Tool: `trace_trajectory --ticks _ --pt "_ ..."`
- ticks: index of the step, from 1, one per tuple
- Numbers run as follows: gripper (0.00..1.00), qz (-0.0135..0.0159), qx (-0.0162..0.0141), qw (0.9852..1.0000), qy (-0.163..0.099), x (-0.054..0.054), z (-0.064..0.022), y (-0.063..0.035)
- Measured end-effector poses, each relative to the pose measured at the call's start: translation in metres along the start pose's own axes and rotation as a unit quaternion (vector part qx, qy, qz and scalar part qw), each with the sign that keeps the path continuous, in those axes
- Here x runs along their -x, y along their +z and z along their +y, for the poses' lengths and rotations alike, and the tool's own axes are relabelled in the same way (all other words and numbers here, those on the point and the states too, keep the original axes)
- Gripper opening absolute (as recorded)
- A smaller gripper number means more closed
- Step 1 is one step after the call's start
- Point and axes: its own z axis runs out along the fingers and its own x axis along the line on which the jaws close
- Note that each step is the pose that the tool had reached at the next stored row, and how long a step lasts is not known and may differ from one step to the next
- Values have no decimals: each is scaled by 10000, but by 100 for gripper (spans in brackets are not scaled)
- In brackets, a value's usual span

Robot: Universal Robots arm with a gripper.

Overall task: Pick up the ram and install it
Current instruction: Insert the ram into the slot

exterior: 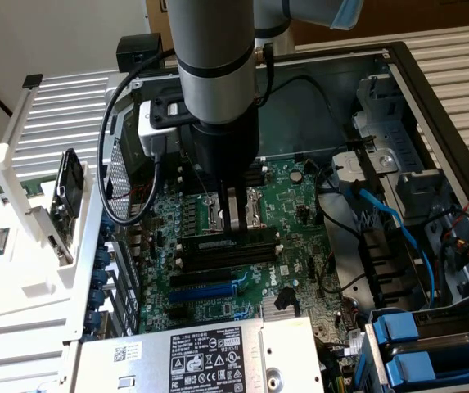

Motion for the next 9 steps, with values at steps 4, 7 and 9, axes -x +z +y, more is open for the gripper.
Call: trace_trajectory --ticks 4,7,9 --pt "12 6 -8 10000 -1 0 11 -3" --pt "12 16 -12 10000 -2 0 25 -3" --pt "12 24 -19 10000 -4 -1 25 -3"
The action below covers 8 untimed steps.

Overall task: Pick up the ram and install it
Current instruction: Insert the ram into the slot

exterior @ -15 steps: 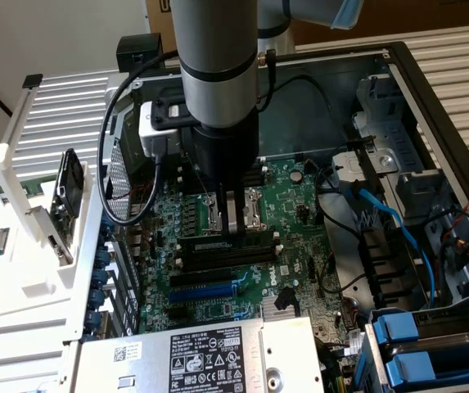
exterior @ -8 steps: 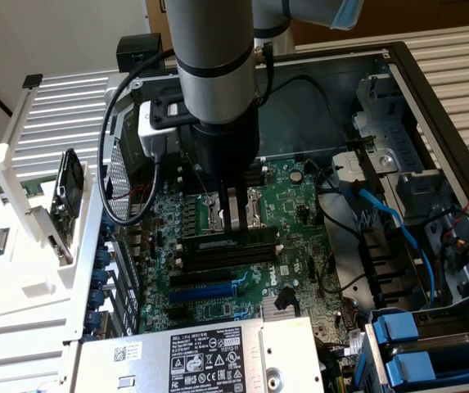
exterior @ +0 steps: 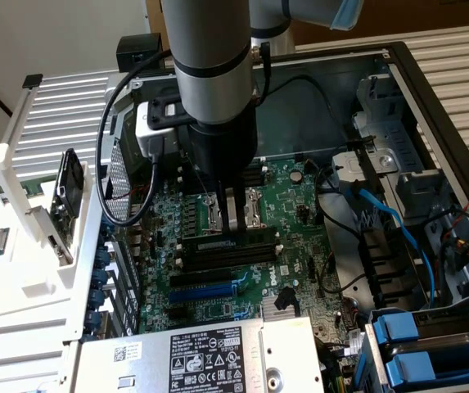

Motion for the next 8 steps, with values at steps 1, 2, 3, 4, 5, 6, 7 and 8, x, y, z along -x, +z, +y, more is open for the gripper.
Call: trace_trajectory --ticks 1,2,3,4,5,6,7,8 --pt "12 6 -8 10000 1 0 1 0" --pt "12 13 -19 10000 -1 0 4 1" --pt "12 22 -32 10000 -2 2 11 1" --pt "12 33 -45 10000 -4 8 23 0" --pt "12 45 -55 10000 -6 13 32 0" --pt "12 96 -63 9999 -10 40 43 3" --pt "12 140 -64 9999 -13 58 44 4" --pt "12 185 -67 9998 -16 76 45 5"
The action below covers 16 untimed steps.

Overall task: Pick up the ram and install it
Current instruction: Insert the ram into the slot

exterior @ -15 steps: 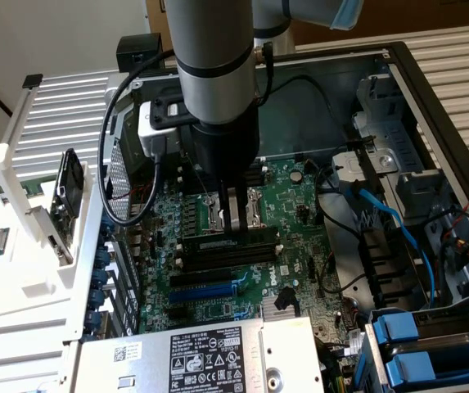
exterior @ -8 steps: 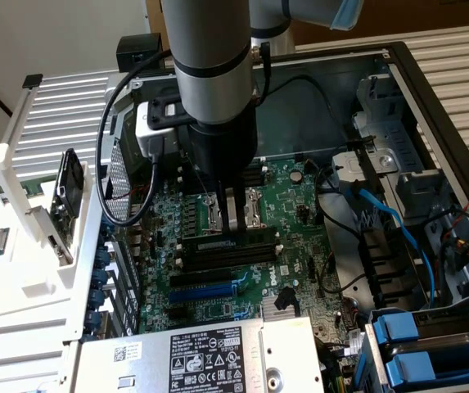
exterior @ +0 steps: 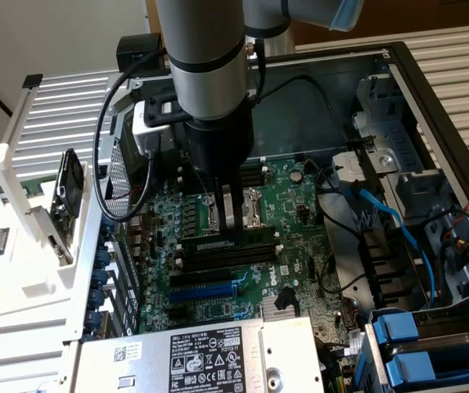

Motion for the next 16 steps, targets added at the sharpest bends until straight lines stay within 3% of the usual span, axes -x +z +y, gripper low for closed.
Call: trace_trajectory --ticks 1,3,14,16 --pt "12 33 -2 10000 -3 7 0 0" --pt "12 52 -3 10000 -5 6 0 1" --pt "12 54 -3 10000 -27 0 -5 0" --pt "12 44 -3 10000 -31 -3 -4 0"
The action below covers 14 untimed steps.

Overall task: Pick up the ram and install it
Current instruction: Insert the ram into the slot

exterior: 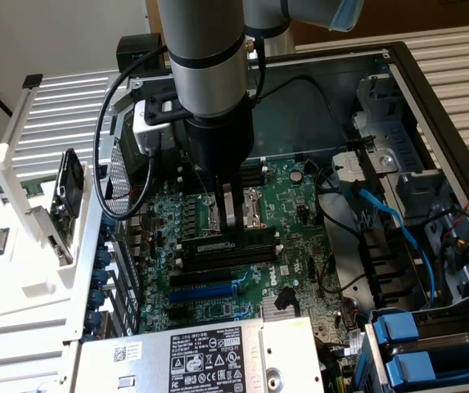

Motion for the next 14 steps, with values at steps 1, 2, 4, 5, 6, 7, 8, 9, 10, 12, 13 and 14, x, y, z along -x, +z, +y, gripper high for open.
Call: trace_trajectory --ticks 1,2,4,5,6,7,8,9,10,12,13,14 --pt "12 -10 0 10000 0 0 0 0" --pt "12 -19 0 10000 1 1 0 1" --pt "12 -30 0 10000 1 -2 0 2" --pt "12 -31 0 10000 1 -5 0 3" --pt "12 -31 0 10000 2 -7 0 3" --pt "12 -31 1 10000 1 -10 0 3" --pt "12 -32 3 10000 1 -14 -1 3" --pt "12 -32 8 10000 1 -21 -1 3" --pt "12 -33 9 10000 1 -22 -1 4" --pt "12 -32 13 10000 3 -23 0 5" --pt "12 -32 13 10000 2 -23 0 6" --pt "12 -34 13 10000 2 -23 0 8"
